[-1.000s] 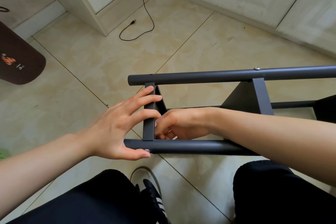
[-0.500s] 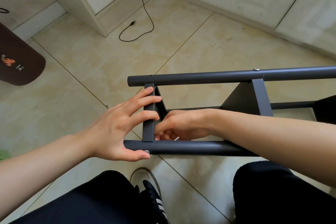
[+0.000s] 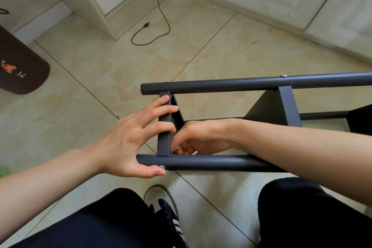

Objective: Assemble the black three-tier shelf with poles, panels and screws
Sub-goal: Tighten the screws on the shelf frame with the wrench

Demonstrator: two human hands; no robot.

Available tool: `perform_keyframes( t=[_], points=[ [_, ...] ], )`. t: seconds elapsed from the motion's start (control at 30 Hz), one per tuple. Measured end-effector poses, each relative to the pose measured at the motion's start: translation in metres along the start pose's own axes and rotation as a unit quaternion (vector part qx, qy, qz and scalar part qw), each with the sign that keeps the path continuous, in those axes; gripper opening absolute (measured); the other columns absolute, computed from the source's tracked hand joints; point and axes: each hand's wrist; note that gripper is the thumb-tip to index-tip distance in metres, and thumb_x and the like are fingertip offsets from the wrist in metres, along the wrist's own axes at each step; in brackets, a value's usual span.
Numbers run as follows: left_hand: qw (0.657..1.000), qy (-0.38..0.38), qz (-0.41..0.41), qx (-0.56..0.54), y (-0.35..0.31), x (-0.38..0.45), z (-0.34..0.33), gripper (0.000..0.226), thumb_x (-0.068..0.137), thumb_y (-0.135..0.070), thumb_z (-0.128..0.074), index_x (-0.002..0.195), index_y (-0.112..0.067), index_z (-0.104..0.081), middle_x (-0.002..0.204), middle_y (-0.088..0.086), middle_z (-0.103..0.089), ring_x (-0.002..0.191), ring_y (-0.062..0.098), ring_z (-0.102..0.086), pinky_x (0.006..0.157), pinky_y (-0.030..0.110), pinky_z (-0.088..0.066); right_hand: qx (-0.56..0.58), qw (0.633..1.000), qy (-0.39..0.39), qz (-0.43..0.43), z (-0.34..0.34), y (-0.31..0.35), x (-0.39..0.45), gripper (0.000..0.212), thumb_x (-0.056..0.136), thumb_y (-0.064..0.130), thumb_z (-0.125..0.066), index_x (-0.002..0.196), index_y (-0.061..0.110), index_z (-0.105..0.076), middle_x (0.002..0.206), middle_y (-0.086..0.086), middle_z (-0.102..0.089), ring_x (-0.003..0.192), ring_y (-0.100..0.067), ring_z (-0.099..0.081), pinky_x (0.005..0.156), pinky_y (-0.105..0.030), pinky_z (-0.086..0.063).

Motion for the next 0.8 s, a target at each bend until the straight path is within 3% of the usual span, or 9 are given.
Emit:
perform_keyframes(
  t=[0.23,0.43,0.63,0.8],
  points=[
    [1.000,0.002,0.000,0.001,-0.0004,0.0005,0.0001,0.067,0.075,-0.063,-0.069,0.127,-0.025,-0.049,0.160,0.002,-0.032,0.155,0.025,-0.014,0.111,0.040,-0.035,-0.048,0.998,-0.046,-0.008,-0.0006,0.0006,0.0006,0.028,0.093,0.021,-0.060,0.066,0.016,-0.068,0.056,0.004,-0.050,0.060,-0.011,-0.044,0.065,-0.025,-0.037],
    [1.000,0.001,0.002,-0.003,0.0003,0.0000,0.0000,0.067,0.074,-0.063,-0.069,0.127,-0.027,-0.049,0.160,0.001,-0.031,0.155,0.024,-0.014,0.110,0.040,-0.034,0.007,1.000,-0.005,0.024,0.0010,-0.0008,0.0008,0.034,0.093,0.009,-0.054,0.060,0.017,-0.059,0.061,0.001,-0.051,0.061,-0.012,-0.044,0.064,-0.025,-0.037],
    [1.000,0.000,0.000,-0.001,-0.0001,0.0005,0.0000,0.067,0.075,-0.063,-0.068,0.127,-0.026,-0.049,0.160,0.001,-0.031,0.155,0.024,-0.015,0.109,0.039,-0.035,-0.044,0.998,-0.039,-0.001,-0.0006,-0.0002,0.0000,0.028,0.093,0.019,-0.059,0.066,0.017,-0.067,0.057,0.004,-0.046,0.059,-0.011,-0.043,0.065,-0.025,-0.037],
    [1.000,-0.002,0.001,-0.003,-0.0002,0.0011,-0.0001,0.067,0.074,-0.063,-0.068,0.127,-0.026,-0.049,0.160,0.001,-0.031,0.155,0.024,-0.015,0.108,0.039,-0.037,-0.004,1.000,-0.009,0.015,0.0011,-0.0012,0.0003,0.035,0.092,0.011,-0.056,0.058,0.017,-0.058,0.061,0.001,-0.049,0.058,-0.012,-0.045,0.063,-0.024,-0.040]
  ],
)
Point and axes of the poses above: each hand's wrist, its own x-axis towards the middle knuckle, its own z-axis out of the back of the hand, y = z × x
